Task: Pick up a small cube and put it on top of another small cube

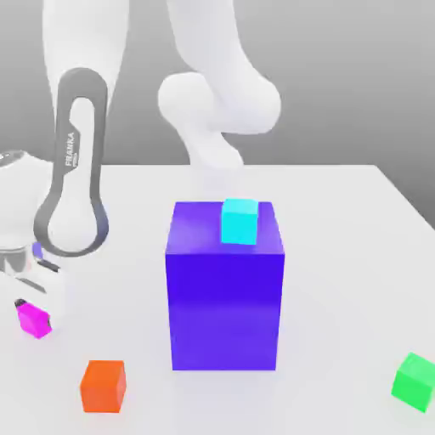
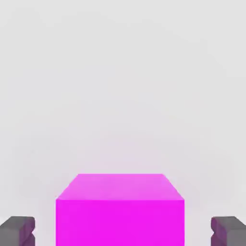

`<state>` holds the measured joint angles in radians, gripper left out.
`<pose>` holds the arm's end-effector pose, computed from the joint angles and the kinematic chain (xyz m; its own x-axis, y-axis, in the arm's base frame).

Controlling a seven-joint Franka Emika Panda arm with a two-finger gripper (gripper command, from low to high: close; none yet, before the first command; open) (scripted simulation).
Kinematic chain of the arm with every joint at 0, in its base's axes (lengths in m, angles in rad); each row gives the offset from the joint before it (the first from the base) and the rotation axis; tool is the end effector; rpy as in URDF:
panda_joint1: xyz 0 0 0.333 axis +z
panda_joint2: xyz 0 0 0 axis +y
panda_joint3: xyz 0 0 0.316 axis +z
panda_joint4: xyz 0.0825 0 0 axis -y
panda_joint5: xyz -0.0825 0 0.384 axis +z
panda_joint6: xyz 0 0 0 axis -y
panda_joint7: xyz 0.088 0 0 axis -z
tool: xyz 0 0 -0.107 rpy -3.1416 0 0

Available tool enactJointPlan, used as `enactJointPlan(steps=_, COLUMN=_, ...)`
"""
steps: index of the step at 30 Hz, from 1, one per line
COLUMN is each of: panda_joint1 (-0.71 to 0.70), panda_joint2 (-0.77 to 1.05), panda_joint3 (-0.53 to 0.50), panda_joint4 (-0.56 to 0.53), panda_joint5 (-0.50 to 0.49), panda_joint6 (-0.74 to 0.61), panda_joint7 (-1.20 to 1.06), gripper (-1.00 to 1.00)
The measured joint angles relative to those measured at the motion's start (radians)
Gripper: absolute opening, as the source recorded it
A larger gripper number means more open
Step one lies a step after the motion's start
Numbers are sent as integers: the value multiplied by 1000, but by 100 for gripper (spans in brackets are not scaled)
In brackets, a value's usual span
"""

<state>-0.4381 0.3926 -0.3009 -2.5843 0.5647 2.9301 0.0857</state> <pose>0.2771 -0.3183 0.1274 0.2117 -0.9773 0.0016 -0.9773 -0.2117 0.0001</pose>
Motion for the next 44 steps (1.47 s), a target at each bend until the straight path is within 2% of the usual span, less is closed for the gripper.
enactJointPlan(steps=5, panda_joint1=0, panda_joint2=-2, panda_joint3=-1, panda_joint4=0, panda_joint5=-4, panda_joint6=-2, panda_joint7=3, gripper=-100)
enactJointPlan(steps=12, panda_joint1=143, panda_joint2=-161, panda_joint3=-190, panda_joint4=-48, panda_joint5=-222, panda_joint6=-105, panda_joint7=169, gripper=-100)
enactJointPlan(steps=14, panda_joint1=176, panda_joint2=-202, panda_joint3=-213, panda_joint4=-56, panda_joint5=-287, panda_joint6=-135, panda_joint7=213, gripper=-100)
enactJointPlan(steps=24, panda_joint1=481, panda_joint2=-203, panda_joint3=66, panda_joint4=61, panda_joint5=-433, panda_joint6=-244, panda_joint7=175, gripper=-100)
enactJointPlan(steps=34, panda_joint1=744, panda_joint2=-217, panda_joint3=313, panda_joint4=134, panda_joint5=-548, panda_joint6=-316, panda_joint7=140, gripper=-100)
enactJointPlan(steps=38, panda_joint1=858, panda_joint2=-122, panda_joint3=396, panda_joint4=200, panda_joint5=-613, panda_joint6=-282, panda_joint7=134, gripper=-100)
enactJointPlan(steps=39, panda_joint1=891, panda_joint2=-67, panda_joint3=405, panda_joint4=224, panda_joint5=-638, panda_joint6=-251, panda_joint7=138, gripper=100)
enactJointPlan(steps=44, panda_joint1=891, panda_joint2=-67, panda_joint3=405, panda_joint4=224, panda_joint5=-638, panda_joint6=-251, panda_joint7=138, gripper=100)
